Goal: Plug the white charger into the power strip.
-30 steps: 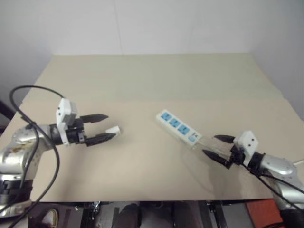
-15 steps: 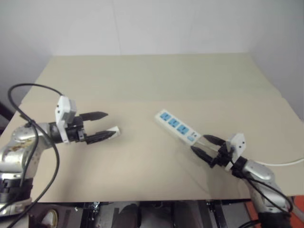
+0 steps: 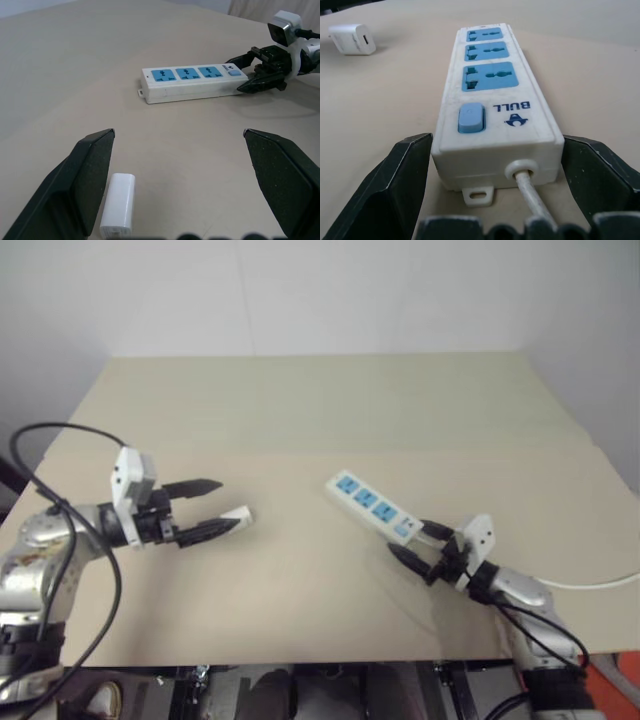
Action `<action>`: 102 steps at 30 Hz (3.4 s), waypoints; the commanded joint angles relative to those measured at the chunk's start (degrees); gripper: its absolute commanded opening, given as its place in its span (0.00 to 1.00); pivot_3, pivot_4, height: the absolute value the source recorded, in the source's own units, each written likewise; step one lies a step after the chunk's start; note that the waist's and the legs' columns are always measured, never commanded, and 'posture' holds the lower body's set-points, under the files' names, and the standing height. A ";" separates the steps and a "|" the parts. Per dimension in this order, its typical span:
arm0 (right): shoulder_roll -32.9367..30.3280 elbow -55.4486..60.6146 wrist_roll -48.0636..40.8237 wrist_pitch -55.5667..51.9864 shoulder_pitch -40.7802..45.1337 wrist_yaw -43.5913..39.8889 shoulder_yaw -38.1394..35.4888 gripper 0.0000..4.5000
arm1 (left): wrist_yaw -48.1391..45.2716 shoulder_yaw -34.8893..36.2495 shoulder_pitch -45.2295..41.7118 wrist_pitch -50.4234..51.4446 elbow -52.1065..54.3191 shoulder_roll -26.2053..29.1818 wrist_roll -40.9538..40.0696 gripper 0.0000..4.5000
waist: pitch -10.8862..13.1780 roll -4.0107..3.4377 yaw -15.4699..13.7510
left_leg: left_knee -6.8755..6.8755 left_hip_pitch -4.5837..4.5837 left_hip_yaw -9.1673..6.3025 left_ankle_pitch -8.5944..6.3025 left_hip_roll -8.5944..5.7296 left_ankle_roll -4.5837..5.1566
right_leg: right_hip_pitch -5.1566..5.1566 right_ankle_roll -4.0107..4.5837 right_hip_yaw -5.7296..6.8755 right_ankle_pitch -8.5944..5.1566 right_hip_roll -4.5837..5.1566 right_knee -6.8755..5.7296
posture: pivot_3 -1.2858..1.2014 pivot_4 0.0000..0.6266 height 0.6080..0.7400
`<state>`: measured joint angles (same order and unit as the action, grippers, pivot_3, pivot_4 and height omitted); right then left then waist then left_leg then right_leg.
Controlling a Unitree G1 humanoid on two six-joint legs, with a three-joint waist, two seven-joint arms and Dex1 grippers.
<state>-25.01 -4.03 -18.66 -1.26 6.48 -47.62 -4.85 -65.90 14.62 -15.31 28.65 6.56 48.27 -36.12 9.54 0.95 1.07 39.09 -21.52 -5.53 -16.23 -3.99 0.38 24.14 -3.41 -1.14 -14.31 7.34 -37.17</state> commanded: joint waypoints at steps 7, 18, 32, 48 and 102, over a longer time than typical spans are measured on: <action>1.50 -1.68 0.76 2.16 2.01 0.83 0.45 1.00 | 0.42 1.95 0.11 -0.35 1.97 0.41 -1.22 1.00 | -0.03 0.03 0.46 | 0.00 0.04 0.00 0.00 0.01 0.00 | -0.01 0.02 -0.01 0.01 -0.01 -0.03 | 0.52 0.24 1.00; 0.97 -2.27 1.89 4.33 1.92 -0.71 0.92 0.76 | 1.03 1.82 0.01 -0.54 1.71 0.20 -0.96 1.00 | -0.05 0.05 0.87 | 0.00 0.04 0.00 -0.01 0.01 0.01 | -0.01 0.02 -0.01 0.01 -0.01 -0.04 | 0.52 0.24 1.00; -15.32 -2.24 -9.17 8.53 -0.85 -29.71 -2.26 0.76 | -0.74 0.98 -2.89 -0.66 -0.88 2.11 0.24 1.00 | -0.05 0.06 0.65 | 0.00 0.03 0.01 -0.05 0.02 0.10 | -0.06 0.01 0.01 0.01 -0.02 0.01 | 0.52 0.24 1.00; -7.30 -9.69 -5.27 11.05 14.58 -41.73 11.69 0.76 | 8.90 -10.23 -16.13 15.70 0.03 6.91 7.16 1.00 | -0.04 0.10 1.31 | 0.08 0.05 0.05 0.10 0.06 -0.17 | 0.01 0.02 -0.02 0.03 -0.10 -0.11 | 0.52 0.24 1.00; -2.31 -14.14 3.59 11.68 16.48 -33.00 15.91 0.76 | -11.84 -54.62 -51.14 24.81 -33.53 -7.44 40.82 1.00 | -0.04 0.11 2.01 | 0.88 -0.24 0.01 0.10 -0.02 -0.15 | 0.10 -0.01 0.01 0.03 -0.26 -0.87 | 0.52 0.24 1.00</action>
<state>-27.61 -19.11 -15.80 9.87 23.39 -81.48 10.66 -77.16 -39.94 -65.76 54.23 -28.16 40.48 3.34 9.50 1.06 3.08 39.98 -21.77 -5.52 -16.14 -4.01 0.23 24.24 -3.42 -1.13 -14.28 7.08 -38.04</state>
